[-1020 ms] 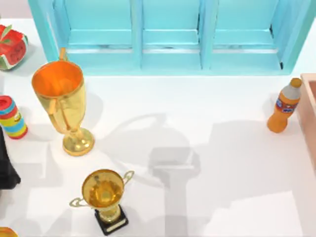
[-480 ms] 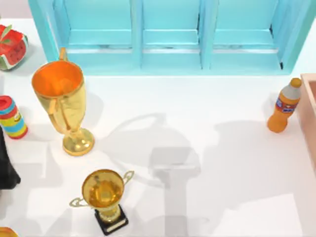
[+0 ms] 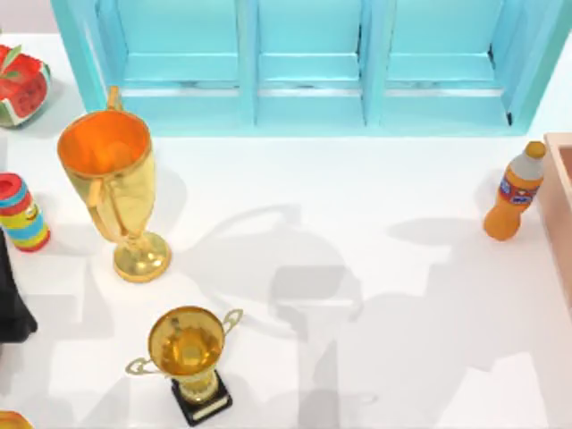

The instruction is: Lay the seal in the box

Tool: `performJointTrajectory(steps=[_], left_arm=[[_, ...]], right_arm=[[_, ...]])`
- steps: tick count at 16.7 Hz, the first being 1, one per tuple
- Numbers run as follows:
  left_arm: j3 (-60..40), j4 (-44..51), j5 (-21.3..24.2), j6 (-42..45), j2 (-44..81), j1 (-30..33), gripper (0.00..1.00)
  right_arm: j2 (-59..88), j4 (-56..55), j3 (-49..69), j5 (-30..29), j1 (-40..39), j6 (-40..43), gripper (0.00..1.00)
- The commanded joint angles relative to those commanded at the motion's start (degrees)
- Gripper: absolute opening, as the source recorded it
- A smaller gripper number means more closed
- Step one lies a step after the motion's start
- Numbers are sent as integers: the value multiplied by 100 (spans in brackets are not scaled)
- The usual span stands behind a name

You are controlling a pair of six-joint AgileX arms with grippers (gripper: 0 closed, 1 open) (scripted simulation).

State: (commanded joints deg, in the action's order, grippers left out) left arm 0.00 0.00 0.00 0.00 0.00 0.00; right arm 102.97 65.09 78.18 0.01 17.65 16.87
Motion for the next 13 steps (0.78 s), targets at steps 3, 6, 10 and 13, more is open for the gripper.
performJointTrajectory(steps=[3,6,10,13], left_arm=[[0,0,0,0,0,0,100],[0,0,0,0,0,0,100],[0,0,0,0,0,0,100],[0,0,0,0,0,0,100]], right_arm=[[0,0,0,0,0,0,0],[0,0,0,0,0,0,23],[0,0,0,0,0,0,53],[0,0,0,0,0,0,75]])
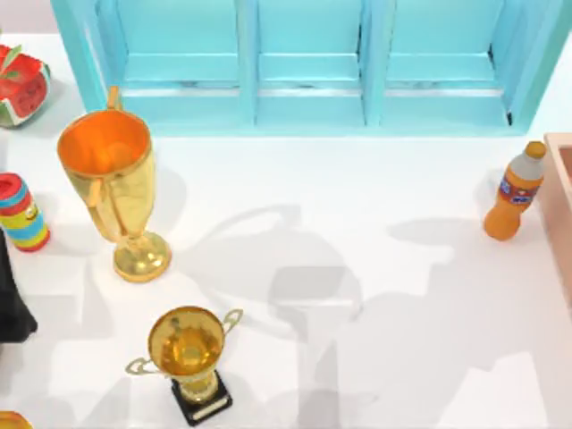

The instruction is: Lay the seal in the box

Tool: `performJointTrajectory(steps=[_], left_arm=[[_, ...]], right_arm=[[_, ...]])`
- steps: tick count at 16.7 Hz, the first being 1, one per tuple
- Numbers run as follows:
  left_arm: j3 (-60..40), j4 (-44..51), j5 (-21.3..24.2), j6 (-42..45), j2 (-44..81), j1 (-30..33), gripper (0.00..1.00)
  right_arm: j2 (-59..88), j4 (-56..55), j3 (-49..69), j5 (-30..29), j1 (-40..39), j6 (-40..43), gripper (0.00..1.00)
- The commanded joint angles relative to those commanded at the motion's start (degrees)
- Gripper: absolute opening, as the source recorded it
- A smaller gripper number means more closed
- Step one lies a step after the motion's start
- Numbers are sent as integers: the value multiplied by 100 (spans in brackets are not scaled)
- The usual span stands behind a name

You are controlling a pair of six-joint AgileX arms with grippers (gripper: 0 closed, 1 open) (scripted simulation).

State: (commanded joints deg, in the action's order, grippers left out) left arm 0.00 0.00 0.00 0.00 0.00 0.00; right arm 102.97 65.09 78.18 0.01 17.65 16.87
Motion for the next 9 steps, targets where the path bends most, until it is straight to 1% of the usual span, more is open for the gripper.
performJointTrajectory(steps=[3,4,9], left_arm=[[0,0,0,0,0,0,100],[0,0,0,0,0,0,100],[0,0,0,0,0,0,100]], right_arm=[[0,0,0,0,0,0,98],[0,0,0,0,0,0,100],[0,0,0,0,0,0,100]])
